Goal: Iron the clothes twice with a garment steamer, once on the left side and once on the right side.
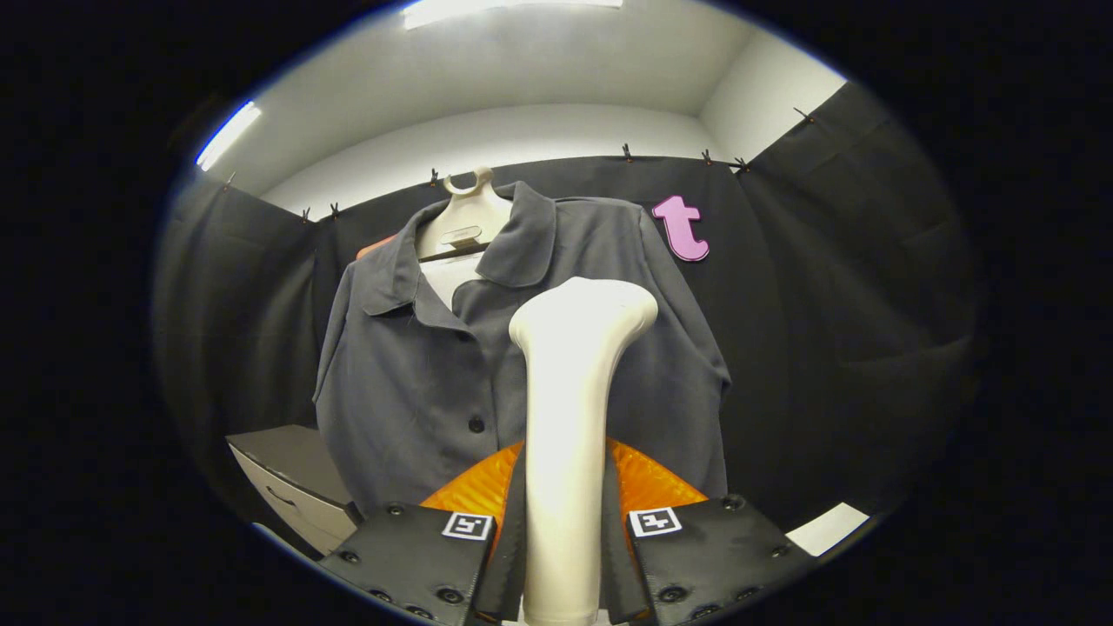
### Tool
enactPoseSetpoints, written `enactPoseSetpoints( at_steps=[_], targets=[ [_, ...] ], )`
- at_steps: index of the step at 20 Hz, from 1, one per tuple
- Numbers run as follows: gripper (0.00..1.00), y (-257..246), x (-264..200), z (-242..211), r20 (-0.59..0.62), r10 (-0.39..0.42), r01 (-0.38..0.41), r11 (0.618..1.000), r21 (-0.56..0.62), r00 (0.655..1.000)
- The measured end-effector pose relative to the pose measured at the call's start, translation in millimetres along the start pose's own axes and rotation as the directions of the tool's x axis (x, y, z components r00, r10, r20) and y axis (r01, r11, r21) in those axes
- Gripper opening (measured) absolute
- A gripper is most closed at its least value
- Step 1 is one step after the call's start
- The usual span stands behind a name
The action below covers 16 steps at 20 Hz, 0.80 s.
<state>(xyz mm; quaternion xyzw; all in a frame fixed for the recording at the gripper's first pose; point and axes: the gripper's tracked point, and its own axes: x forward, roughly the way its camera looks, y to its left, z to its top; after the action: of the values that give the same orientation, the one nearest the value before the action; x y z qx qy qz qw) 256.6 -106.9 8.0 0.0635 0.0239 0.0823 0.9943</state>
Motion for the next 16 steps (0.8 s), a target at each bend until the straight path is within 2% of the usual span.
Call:
enactPoseSetpoints(
  at_steps=[10, 16],
  targets=[
    [0.43, 2, -2, -34, -0.052, -0.002, 0.004, 0.999, 0.032, 0.999],
    [0.43, 2, -20, -78, -0.113, -0.011, 0.016, 0.999, 0.038, 0.994]
  ],
)
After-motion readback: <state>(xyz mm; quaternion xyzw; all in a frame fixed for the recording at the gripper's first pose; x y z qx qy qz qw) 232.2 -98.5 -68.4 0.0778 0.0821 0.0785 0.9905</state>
